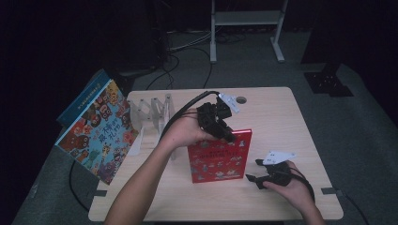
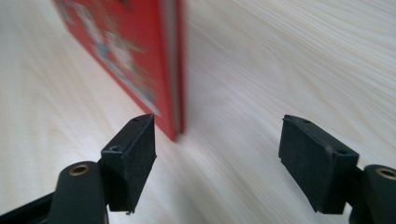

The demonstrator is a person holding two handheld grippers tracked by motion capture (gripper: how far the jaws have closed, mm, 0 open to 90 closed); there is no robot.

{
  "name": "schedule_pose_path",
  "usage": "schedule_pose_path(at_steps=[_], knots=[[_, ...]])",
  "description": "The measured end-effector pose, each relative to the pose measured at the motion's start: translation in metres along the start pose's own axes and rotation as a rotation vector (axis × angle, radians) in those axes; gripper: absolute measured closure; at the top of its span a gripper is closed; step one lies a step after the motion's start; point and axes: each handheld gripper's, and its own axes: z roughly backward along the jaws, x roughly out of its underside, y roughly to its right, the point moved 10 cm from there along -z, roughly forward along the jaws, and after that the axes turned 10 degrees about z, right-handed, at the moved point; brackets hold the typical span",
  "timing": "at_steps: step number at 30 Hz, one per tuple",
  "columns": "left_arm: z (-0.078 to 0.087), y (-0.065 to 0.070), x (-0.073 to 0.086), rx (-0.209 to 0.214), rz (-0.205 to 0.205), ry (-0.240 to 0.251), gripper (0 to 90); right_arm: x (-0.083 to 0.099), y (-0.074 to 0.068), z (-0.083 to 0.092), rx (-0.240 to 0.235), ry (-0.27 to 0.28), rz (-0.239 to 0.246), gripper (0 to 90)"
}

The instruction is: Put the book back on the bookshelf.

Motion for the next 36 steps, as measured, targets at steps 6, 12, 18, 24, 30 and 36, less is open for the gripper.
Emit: schedule_pose_path(at_steps=[6,12,18,24,30,36], knots=[[0.012,0.001,0.010,-0.029,0.024,-0.007,79.0,0.012,0.029,0.004,0.084,-0.025,-0.071,24.9],[0.029,-0.001,0.020,-0.015,0.057,0.039,79.1,0.035,0.062,-0.003,0.193,-0.139,-0.121,23.2],[0.045,-0.003,0.037,-0.034,0.102,0.056,79.0,0.042,0.076,-0.006,0.233,-0.154,-0.164,21.8],[0.063,-0.006,0.057,-0.063,0.147,0.080,79.0,0.043,0.081,-0.010,0.236,-0.121,-0.204,17.6],[0.084,-0.008,0.077,-0.094,0.184,0.097,79.0,0.043,0.087,-0.014,0.261,-0.087,-0.215,12.9],[0.103,-0.013,0.097,-0.136,0.227,0.096,79.0,0.042,0.089,-0.015,0.264,-0.090,-0.218,12.7]])
